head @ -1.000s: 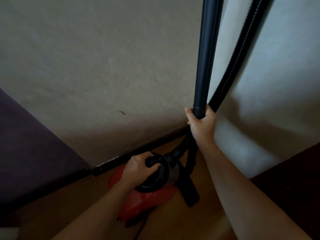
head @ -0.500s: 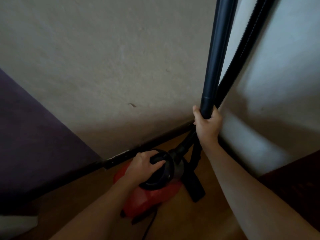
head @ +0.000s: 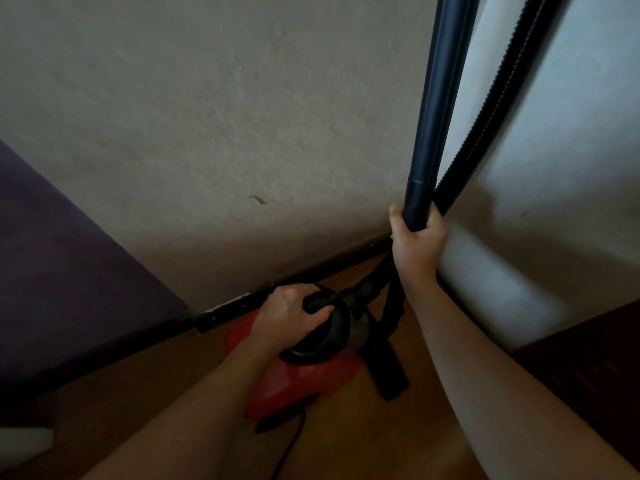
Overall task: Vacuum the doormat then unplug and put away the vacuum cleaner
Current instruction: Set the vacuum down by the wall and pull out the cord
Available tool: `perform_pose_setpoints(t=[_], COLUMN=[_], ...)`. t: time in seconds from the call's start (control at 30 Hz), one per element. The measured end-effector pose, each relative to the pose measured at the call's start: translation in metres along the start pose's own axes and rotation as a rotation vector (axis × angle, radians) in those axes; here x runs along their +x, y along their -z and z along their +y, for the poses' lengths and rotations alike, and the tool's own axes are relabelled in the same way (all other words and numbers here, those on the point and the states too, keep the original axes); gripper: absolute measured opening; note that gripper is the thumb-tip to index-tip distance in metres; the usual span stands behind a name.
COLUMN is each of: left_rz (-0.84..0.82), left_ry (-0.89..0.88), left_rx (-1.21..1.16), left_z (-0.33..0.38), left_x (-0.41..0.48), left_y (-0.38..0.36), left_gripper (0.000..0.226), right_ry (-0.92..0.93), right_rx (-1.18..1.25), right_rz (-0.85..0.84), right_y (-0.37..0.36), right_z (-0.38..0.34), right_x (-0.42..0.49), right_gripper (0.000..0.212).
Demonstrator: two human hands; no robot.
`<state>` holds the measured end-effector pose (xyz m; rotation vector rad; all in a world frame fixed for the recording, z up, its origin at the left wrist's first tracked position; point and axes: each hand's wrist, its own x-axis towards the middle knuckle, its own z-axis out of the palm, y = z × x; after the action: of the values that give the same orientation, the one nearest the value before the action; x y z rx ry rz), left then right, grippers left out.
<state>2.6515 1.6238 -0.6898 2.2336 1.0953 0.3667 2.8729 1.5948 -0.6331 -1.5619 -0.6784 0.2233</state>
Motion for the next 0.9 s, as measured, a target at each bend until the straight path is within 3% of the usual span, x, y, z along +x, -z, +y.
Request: perform_pose_setpoints(t=[0.3, 0.63, 0.8, 0.9], left_rz=[0.029, 0.069, 0.192, 0.273], left_ry=[0.014, 0.104, 0.031, 0.025], left_rx=[0.125, 0.033, 0.053, 0.061], left_z=[-0.001, 0.007, -0.014, -0.025], left_x=[-0.023, -0.084, -0.107, -0.13], left_y=[0.013, 0.036, 0.035, 0.037], left_gripper=[0.041, 0.062, 0.06, 0.057], right_ry=[-0.001, -0.059, -0.044, -0.011], right_rx=[-0.051, -0.113, -0.109, -0.082], right_rz=[-0.105, -0.215, -0.058, 0.033], right_y=[0.009, 0.023, 0.034, 0.046], right_z=[0.01, -0.01, -0.004, -0.002], right_x=[-0.011, -0.022, -0.045, -0.071], right_gripper=[0.012, 0.028, 0.061, 0.06])
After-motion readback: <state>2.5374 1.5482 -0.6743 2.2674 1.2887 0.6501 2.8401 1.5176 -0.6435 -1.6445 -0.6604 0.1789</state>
